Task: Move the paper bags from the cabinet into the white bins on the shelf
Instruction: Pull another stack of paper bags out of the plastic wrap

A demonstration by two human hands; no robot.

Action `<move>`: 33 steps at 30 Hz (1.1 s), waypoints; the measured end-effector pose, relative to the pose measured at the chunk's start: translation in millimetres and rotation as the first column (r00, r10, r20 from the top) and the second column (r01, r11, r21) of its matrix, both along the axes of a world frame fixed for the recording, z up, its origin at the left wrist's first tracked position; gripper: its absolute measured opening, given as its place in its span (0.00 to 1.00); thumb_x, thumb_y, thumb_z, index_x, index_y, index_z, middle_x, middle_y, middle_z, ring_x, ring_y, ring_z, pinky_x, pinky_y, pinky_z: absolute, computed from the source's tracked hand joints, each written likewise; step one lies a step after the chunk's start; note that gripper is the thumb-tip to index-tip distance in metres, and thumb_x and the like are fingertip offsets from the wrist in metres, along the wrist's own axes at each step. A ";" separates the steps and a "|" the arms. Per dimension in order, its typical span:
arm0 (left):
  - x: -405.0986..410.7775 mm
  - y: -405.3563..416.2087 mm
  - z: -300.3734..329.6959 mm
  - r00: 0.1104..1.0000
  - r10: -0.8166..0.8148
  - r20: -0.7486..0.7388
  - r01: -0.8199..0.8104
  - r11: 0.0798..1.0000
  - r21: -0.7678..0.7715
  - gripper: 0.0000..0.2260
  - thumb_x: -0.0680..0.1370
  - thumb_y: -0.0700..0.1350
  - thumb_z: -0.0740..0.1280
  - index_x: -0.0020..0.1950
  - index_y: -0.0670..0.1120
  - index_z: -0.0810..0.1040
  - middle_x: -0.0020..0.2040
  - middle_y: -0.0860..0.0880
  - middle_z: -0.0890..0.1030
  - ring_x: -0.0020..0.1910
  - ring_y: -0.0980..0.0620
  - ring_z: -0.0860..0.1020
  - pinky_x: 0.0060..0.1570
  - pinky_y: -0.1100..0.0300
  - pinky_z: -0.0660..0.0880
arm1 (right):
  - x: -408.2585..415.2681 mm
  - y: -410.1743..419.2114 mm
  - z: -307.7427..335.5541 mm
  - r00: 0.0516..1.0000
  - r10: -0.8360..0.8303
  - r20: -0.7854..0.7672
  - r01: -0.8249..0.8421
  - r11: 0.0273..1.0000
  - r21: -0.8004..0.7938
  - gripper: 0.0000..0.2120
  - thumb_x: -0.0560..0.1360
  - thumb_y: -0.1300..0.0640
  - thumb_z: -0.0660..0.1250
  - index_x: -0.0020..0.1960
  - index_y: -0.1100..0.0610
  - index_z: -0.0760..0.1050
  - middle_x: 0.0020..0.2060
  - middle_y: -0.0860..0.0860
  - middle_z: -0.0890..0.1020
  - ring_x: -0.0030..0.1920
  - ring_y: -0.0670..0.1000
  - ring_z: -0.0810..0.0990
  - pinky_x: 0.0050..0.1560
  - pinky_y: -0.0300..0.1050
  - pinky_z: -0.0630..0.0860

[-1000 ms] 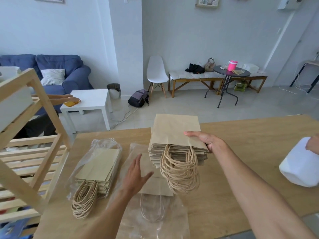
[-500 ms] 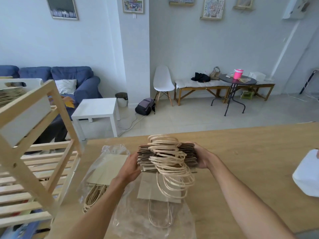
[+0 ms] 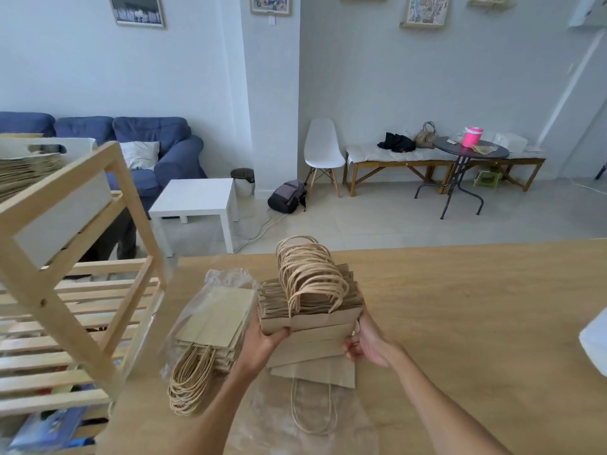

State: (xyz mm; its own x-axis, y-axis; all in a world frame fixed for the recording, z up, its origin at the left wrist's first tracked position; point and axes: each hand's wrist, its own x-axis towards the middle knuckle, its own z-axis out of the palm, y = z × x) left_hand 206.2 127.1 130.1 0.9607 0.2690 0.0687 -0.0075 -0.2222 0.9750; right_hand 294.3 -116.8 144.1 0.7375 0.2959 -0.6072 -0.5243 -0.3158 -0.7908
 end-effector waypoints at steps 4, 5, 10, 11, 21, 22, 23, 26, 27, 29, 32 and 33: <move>-4.1 -8.0 0.0 0.999 0.033 -0.009 -0.033 0.996 -0.085 0.33 0.71 0.48 0.74 0.74 0.45 0.69 0.63 0.51 0.82 0.64 0.55 0.79 0.62 0.65 0.75 | -1.6 5.3 4.9 0.918 -0.106 0.381 0.172 0.975 -0.142 0.45 0.64 0.15 0.38 0.55 0.40 0.81 0.50 0.44 0.85 0.56 0.51 0.83 0.58 0.47 0.77; -4.9 -10.7 0.2 0.999 0.036 -0.017 -0.038 0.992 -0.117 0.34 0.70 0.53 0.72 0.74 0.45 0.70 0.63 0.51 0.81 0.66 0.52 0.78 0.65 0.62 0.74 | -4.7 8.1 6.0 0.908 -0.173 0.381 0.193 0.981 -0.015 0.44 0.64 0.15 0.39 0.56 0.37 0.82 0.56 0.46 0.84 0.64 0.53 0.80 0.65 0.47 0.72; -8.5 -22.8 0.7 0.997 0.076 0.017 -0.072 0.977 -0.199 0.46 0.72 0.73 0.64 0.81 0.47 0.59 0.80 0.49 0.65 0.79 0.52 0.61 0.79 0.45 0.55 | -19.7 30.6 -1.9 0.832 -0.513 0.209 0.388 0.809 0.442 0.34 0.74 0.25 0.43 0.69 0.39 0.71 0.74 0.46 0.70 0.69 0.38 0.72 0.74 0.38 0.61; -8.9 -23.9 -0.9 0.996 0.084 0.029 -0.076 0.975 -0.208 0.46 0.72 0.74 0.62 0.81 0.46 0.60 0.80 0.48 0.65 0.79 0.51 0.61 0.79 0.43 0.56 | -20.7 32.8 -5.9 0.817 -0.548 0.180 0.409 0.771 0.488 0.32 0.75 0.26 0.44 0.64 0.40 0.76 0.70 0.45 0.75 0.63 0.37 0.77 0.71 0.37 0.66; -3.2 -30.3 -24.3 0.969 0.233 -0.083 -0.247 0.927 -0.282 0.50 0.65 0.81 0.61 0.78 0.49 0.65 0.74 0.52 0.70 0.75 0.54 0.66 0.75 0.52 0.60 | -40.3 34.9 -38.3 0.770 -0.552 0.320 0.406 0.810 0.422 0.53 0.61 0.14 0.53 0.76 0.46 0.61 0.73 0.35 0.64 0.69 0.31 0.62 0.71 0.32 0.55; -2.2 -31.2 -26.2 0.967 0.240 -0.091 -0.256 0.927 -0.273 0.50 0.65 0.81 0.60 0.78 0.50 0.65 0.74 0.52 0.70 0.74 0.54 0.66 0.74 0.52 0.60 | -39.0 36.2 -43.6 0.771 -0.538 0.340 0.413 0.830 0.376 0.53 0.66 0.17 0.49 0.79 0.51 0.56 0.76 0.39 0.59 0.70 0.34 0.59 0.70 0.34 0.52; -1.1 -32.0 -26.4 0.967 0.237 -0.096 -0.255 0.930 -0.265 0.50 0.65 0.81 0.60 0.78 0.52 0.64 0.75 0.53 0.69 0.74 0.56 0.65 0.74 0.53 0.59 | -36.0 36.1 -48.3 0.771 -0.518 0.370 0.409 0.848 0.337 0.49 0.72 0.23 0.45 0.81 0.56 0.54 0.79 0.45 0.58 0.71 0.39 0.57 0.70 0.36 0.51; 1.8 -31.7 -18.3 0.976 0.212 -0.052 -0.218 0.937 -0.272 0.45 0.69 0.78 0.61 0.80 0.54 0.62 0.77 0.56 0.67 0.76 0.59 0.64 0.76 0.53 0.58 | -30.6 33.9 -52.8 0.746 -0.538 0.393 0.412 0.836 0.363 0.41 0.79 0.34 0.43 0.80 0.63 0.58 0.79 0.58 0.61 0.77 0.50 0.59 0.72 0.40 0.55; 2.0 -30.8 -16.1 0.977 0.213 -0.018 -0.210 0.939 -0.272 0.43 0.71 0.76 0.61 0.80 0.55 0.62 0.77 0.57 0.67 0.76 0.60 0.64 0.76 0.55 0.59 | -32.2 34.0 -51.9 0.725 -0.549 0.416 0.410 0.829 0.380 0.43 0.79 0.33 0.44 0.76 0.69 0.61 0.76 0.64 0.63 0.76 0.54 0.62 0.73 0.47 0.60; 0.4 -30.3 -15.4 0.975 0.219 0.024 -0.207 0.948 -0.240 0.39 0.74 0.73 0.62 0.80 0.54 0.63 0.76 0.59 0.69 0.76 0.61 0.64 0.74 0.59 0.60 | -39.9 32.6 -43.4 0.689 -0.523 0.502 0.379 0.850 0.366 0.50 0.77 0.27 0.49 0.61 0.78 0.70 0.62 0.71 0.74 0.63 0.60 0.74 0.61 0.56 0.69; -11.5 -33.2 -24.6 0.974 0.227 -0.023 -0.225 0.945 -0.238 0.38 0.71 0.76 0.61 0.76 0.58 0.66 0.66 0.76 0.72 0.72 0.66 0.67 0.66 0.68 0.63 | -44.6 26.5 -44.2 0.695 -0.428 0.577 0.312 0.903 0.294 0.38 0.66 0.19 0.59 0.47 0.56 0.76 0.39 0.41 0.85 0.38 0.36 0.79 0.43 0.35 0.74; -15.5 -33.6 -28.4 0.973 0.228 -0.033 -0.230 0.944 -0.237 0.39 0.71 0.77 0.61 0.76 0.59 0.65 0.64 0.78 0.71 0.71 0.69 0.67 0.65 0.69 0.63 | -43.5 26.5 -45.4 0.705 -0.418 0.573 0.281 0.906 0.316 0.35 0.66 0.21 0.62 0.53 0.51 0.77 0.43 0.34 0.85 0.43 0.32 0.80 0.46 0.29 0.74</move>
